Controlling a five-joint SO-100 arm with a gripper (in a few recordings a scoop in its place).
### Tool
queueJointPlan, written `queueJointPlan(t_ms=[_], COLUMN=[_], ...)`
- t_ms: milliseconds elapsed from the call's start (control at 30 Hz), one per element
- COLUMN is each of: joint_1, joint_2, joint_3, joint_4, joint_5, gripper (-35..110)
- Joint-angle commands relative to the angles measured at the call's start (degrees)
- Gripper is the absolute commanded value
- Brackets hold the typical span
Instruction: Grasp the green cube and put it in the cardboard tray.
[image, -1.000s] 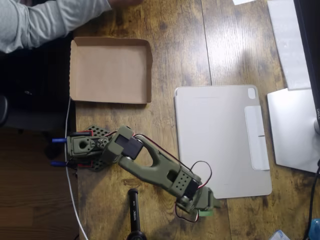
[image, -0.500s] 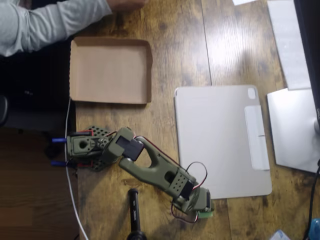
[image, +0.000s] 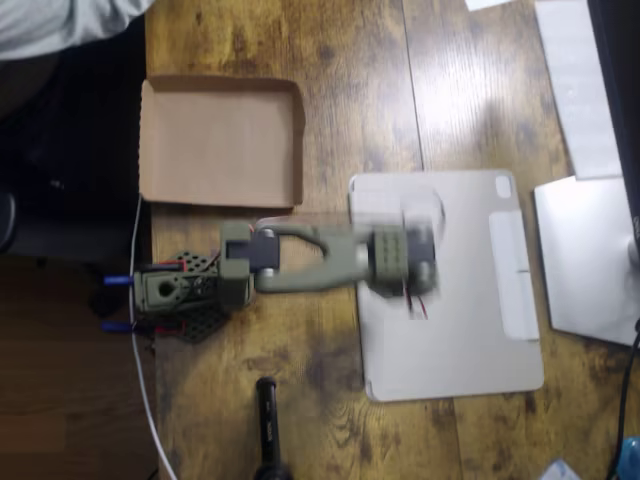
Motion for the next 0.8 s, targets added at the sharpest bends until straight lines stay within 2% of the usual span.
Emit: queueJointPlan(t_ms=[0, 267, 567, 767], joint_1=[-9.7, -31.4, -58.3, -66.5], joint_2=[6.1, 7.9, 11.8, 8.5], joint_3=[5.2, 18.8, 9.8, 7.6], joint_4=[4.5, 4.3, 4.4, 4.3], joint_5=[6.1, 15.4, 23.1, 24.0], gripper=[0, 0, 0, 1])
